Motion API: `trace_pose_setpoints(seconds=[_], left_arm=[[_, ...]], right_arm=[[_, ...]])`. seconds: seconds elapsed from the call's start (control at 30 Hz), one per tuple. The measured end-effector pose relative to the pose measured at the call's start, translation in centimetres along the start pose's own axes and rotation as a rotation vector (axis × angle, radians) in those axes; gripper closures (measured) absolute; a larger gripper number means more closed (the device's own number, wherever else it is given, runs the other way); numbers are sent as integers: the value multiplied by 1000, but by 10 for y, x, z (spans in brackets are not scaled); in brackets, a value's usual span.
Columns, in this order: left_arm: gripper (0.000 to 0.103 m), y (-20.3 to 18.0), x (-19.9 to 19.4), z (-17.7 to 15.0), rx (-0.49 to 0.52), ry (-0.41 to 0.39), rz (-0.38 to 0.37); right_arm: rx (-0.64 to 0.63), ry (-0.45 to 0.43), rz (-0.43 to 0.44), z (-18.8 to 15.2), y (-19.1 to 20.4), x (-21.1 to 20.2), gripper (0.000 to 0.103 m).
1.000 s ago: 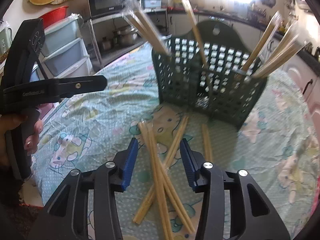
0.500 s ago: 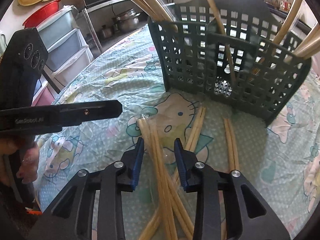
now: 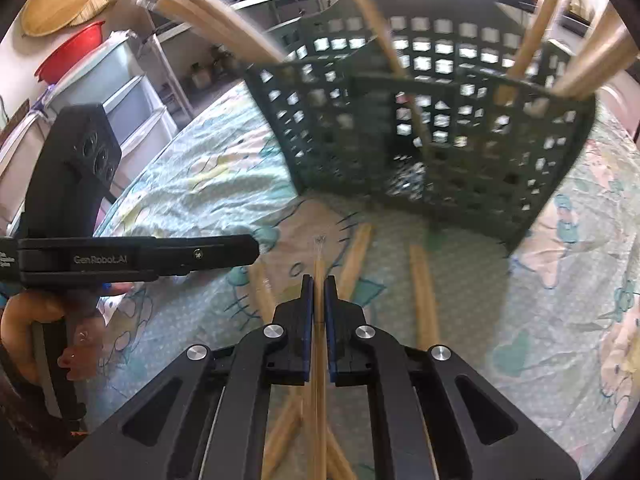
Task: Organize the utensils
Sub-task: 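Close the left tool on a chopstick while the right tool grasps another chopstick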
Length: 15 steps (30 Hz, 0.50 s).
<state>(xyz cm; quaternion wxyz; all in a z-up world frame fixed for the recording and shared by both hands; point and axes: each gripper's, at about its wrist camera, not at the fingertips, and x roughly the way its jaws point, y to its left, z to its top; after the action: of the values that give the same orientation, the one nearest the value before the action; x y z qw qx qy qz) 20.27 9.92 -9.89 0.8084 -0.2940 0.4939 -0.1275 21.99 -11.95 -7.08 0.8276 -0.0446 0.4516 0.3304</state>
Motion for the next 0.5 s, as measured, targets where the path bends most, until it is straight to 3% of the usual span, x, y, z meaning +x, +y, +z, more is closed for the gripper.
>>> trace_pose_setpoints(seconds=[0.2, 0.37, 0.5], left_arm=[[75, -9, 5, 8, 31, 2, 51], [88, -16, 11, 10, 79, 1, 117], [100, -11, 6, 9, 83, -11, 115]], right_arm=[[4, -38, -4, 4, -8, -17, 97], [-5, -74, -5, 11, -2, -29, 97], [-8, -105, -4, 16, -1, -40, 97]])
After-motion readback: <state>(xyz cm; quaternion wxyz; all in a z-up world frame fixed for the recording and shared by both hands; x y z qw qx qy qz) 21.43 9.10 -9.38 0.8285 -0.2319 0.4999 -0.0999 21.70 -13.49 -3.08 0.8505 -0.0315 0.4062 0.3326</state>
